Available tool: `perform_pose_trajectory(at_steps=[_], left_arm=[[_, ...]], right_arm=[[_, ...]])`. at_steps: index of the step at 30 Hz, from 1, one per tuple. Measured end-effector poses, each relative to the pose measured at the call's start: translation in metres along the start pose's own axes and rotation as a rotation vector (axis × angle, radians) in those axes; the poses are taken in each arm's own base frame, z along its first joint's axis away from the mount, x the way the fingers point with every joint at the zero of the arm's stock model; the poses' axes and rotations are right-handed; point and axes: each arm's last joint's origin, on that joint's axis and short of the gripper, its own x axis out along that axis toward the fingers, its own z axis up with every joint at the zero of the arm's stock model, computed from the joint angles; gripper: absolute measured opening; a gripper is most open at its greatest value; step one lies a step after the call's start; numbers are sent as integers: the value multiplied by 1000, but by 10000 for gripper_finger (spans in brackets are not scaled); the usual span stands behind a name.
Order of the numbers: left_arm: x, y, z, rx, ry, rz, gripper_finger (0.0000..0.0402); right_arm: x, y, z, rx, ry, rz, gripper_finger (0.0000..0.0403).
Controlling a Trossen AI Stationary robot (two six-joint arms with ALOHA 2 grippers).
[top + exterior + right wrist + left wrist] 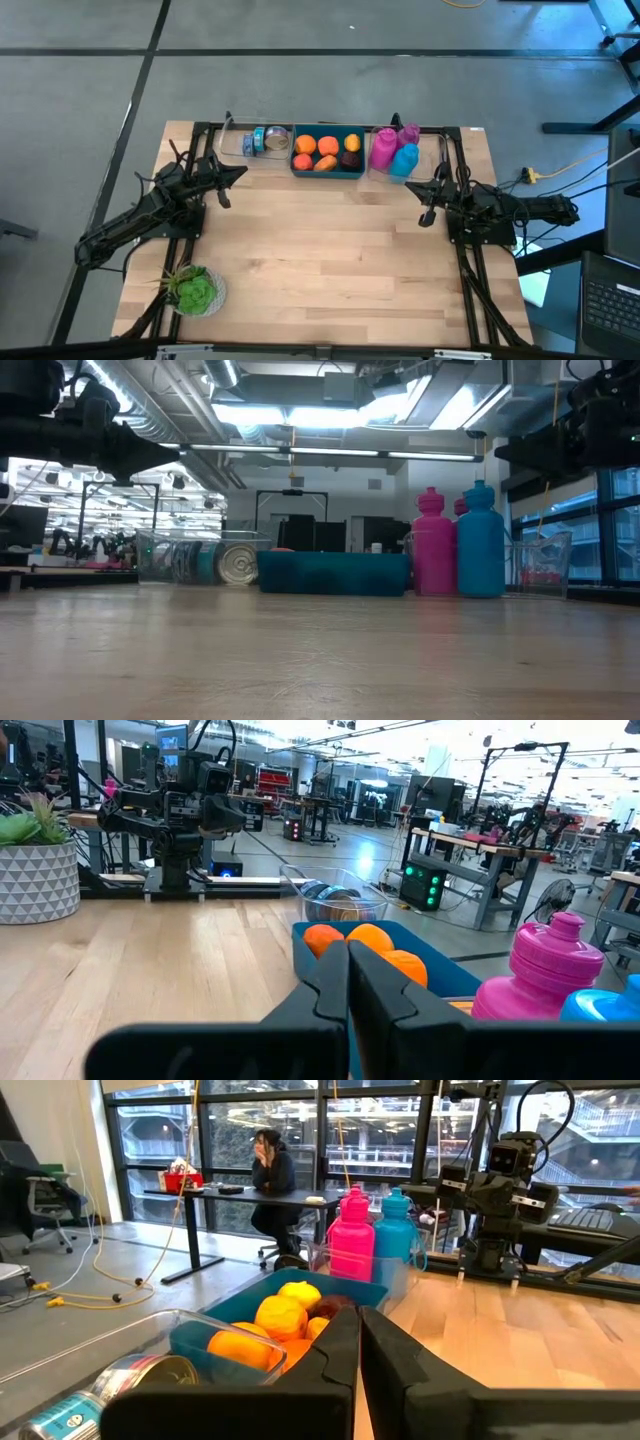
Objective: Pick & Place Food Item
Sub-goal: Return to Home Position
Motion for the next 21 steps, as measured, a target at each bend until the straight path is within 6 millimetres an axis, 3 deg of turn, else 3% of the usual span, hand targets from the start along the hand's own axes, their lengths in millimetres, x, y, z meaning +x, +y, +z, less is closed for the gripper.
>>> perform_pose_trajectory(at_steps=[21], left_arm=[[0,0,0,-1,0,0,7]], right_arm=[[0,0,0,0,0,0,4]])
